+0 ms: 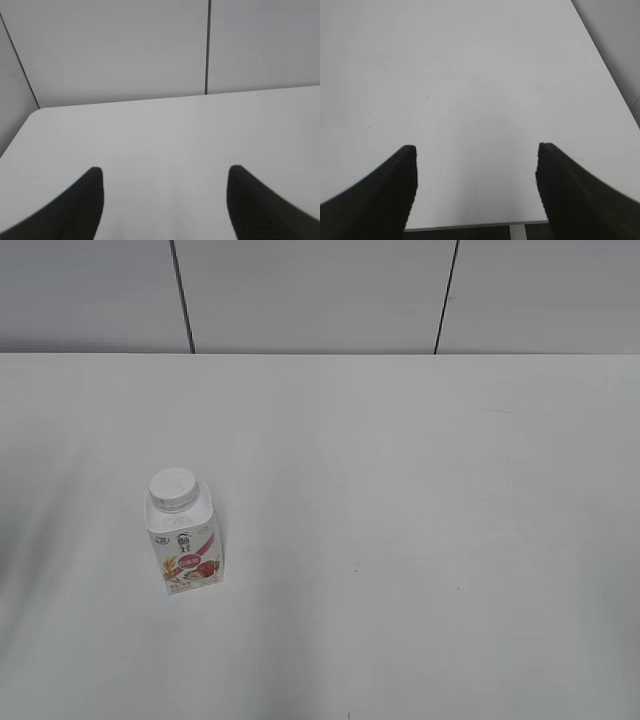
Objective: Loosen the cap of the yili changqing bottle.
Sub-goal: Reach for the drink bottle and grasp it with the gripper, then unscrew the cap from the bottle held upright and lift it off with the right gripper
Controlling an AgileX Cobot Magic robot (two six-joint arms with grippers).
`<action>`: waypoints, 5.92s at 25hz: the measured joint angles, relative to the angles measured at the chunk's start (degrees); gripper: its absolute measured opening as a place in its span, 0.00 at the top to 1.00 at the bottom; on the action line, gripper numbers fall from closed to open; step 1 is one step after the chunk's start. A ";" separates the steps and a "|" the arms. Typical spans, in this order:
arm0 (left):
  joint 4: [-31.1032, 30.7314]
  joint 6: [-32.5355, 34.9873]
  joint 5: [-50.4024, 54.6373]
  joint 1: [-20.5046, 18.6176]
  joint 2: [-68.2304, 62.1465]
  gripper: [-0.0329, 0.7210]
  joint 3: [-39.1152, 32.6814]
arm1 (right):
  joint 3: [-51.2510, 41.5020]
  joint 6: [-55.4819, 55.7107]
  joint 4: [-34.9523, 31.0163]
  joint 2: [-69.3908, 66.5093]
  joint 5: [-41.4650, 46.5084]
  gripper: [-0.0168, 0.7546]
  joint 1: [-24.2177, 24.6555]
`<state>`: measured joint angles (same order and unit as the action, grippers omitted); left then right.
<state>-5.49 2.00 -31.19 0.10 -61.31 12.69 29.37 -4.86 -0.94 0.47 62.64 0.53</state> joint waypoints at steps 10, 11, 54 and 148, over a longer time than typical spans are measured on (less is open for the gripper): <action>-15.41 -2.00 -12.32 -0.21 -18.09 0.33 0.05 | 0.00 0.00 -0.25 0.00 0.00 0.22 0.00; -16.94 -2.85 -13.89 -0.70 -19.83 0.33 0.11 | 0.00 0.00 -0.30 0.00 0.00 0.22 0.00; -49.02 -13.28 -36.67 2.25 -57.32 0.19 8.68 | 0.00 0.00 -0.44 0.00 0.00 0.22 0.00; -48.48 -7.68 -37.11 8.39 -60.46 0.40 9.61 | 64.66 10.29 -11.74 -105.28 7.05 0.34 -35.87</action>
<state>-53.98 -5.67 -68.30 8.49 -121.77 22.29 94.03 5.43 -12.68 -104.80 69.69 -35.34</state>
